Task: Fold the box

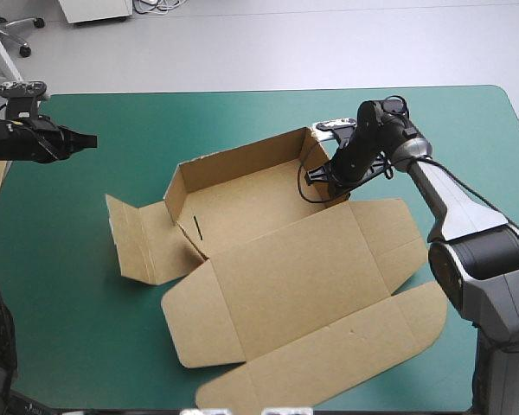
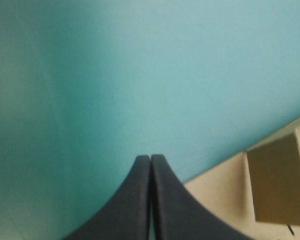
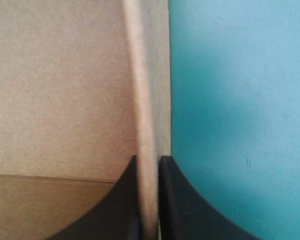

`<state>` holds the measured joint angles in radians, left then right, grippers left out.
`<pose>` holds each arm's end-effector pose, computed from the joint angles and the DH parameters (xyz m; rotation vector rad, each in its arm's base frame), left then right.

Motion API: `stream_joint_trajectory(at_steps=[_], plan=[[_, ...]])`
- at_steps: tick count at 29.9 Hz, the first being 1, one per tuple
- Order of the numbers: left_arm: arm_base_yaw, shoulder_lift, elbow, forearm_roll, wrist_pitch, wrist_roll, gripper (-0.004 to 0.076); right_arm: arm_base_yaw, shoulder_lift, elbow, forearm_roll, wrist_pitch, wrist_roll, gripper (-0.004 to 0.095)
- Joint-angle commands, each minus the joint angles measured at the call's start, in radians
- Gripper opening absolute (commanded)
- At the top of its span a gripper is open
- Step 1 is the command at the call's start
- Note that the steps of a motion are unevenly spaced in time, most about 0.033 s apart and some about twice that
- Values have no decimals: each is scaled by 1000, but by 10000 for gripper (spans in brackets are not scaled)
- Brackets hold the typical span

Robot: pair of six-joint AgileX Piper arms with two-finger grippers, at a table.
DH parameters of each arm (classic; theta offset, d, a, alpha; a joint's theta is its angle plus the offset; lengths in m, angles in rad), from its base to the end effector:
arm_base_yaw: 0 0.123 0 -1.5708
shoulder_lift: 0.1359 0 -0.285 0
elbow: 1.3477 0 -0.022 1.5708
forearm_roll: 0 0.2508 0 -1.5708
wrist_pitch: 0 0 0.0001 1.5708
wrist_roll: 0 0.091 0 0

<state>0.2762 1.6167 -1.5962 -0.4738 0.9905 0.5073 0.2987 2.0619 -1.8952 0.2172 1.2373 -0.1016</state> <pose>0.3506 0.0632 0.3777 0.1206 2.3640 -0.2353 0.4169 0.1478 0.2697 -0.5108 2.8453 0.3457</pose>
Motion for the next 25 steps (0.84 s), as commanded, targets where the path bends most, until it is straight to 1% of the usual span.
stream_joint_trajectory(at_steps=[1,5,6,8,13,18,25], plan=[[5,-42,-28,-39,-31,-1,-15,0,-60,-51,8,9,2,-22],[5,-42,-28,-39,-27,-1,-14,-4,-73,-60,-72,9,37,-24],[5,-42,-28,-34,-27,-1,-14,-12,-79,-60,-74,9,39,-28],[5,-42,-28,-29,-27,-1,-14,-32,-93,-60,-40,11,39,-32],[5,-42,-28,-13,-27,-1,-15,-96,-146,-49,-16,11,36,-32],[5,-41,-26,-17,-29,-1,-14,-165,-227,-24,107,11,-10,-32],[5,-18,-21,-70,-3,-1,-14,-193,-351,-16,116,11,-17,-32]])
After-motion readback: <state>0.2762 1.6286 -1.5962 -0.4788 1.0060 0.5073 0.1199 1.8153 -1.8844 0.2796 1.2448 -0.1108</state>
